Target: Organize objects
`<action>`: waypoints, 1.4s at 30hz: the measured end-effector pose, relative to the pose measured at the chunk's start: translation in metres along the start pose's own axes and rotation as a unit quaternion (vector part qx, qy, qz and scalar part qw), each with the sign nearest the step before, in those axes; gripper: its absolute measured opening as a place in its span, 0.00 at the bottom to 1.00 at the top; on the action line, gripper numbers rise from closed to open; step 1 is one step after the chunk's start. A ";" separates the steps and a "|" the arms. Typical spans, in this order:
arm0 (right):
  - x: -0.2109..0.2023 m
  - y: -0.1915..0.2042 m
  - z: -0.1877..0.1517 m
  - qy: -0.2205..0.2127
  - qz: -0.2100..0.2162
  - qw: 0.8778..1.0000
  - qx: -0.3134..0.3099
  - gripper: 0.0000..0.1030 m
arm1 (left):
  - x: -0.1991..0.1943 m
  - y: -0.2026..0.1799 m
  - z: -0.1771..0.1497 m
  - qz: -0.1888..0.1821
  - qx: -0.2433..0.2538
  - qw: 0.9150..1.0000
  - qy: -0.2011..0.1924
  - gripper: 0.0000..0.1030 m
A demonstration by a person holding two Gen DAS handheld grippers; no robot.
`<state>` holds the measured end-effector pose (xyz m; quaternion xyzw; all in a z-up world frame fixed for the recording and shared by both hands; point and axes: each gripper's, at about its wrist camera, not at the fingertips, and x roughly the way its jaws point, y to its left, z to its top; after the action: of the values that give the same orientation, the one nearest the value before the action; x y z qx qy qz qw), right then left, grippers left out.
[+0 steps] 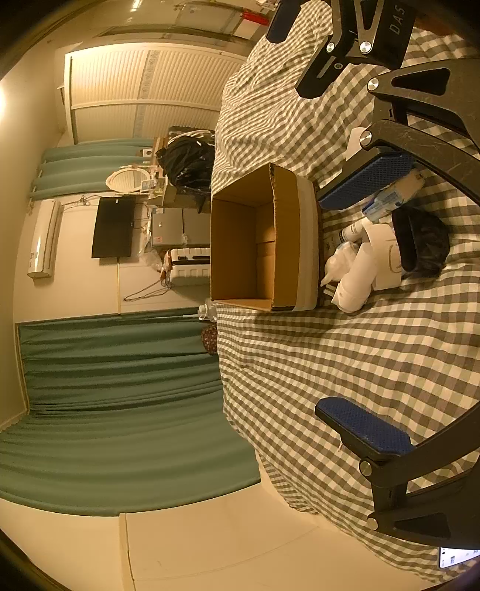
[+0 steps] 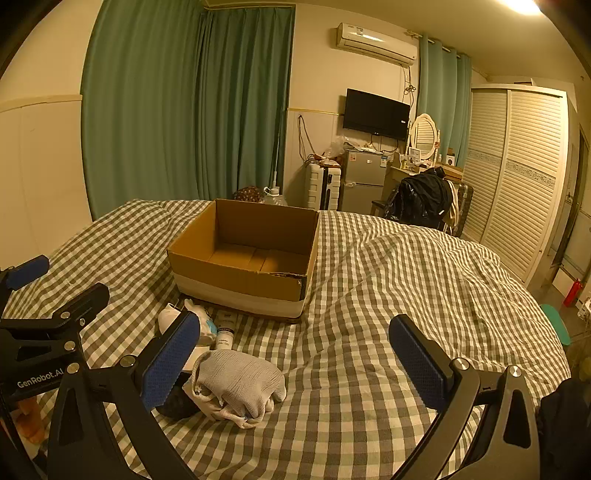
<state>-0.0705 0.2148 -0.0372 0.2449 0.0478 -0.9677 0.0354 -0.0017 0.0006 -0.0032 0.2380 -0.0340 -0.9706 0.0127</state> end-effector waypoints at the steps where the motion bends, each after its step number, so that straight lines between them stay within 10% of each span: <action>1: 0.000 0.000 0.000 0.000 0.000 1.000 0.000 1.00 | 0.000 0.000 0.000 0.000 0.000 1.000 0.001 1.00; 42: -0.001 0.006 -0.004 0.003 0.010 1.000 -0.007 1.00 | 0.000 0.000 -0.003 0.000 -0.001 1.000 0.007 1.00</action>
<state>-0.0674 0.2091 -0.0406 0.2481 0.0518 -0.9662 0.0464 0.0000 0.0001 -0.0057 0.2444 -0.0328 -0.9690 0.0131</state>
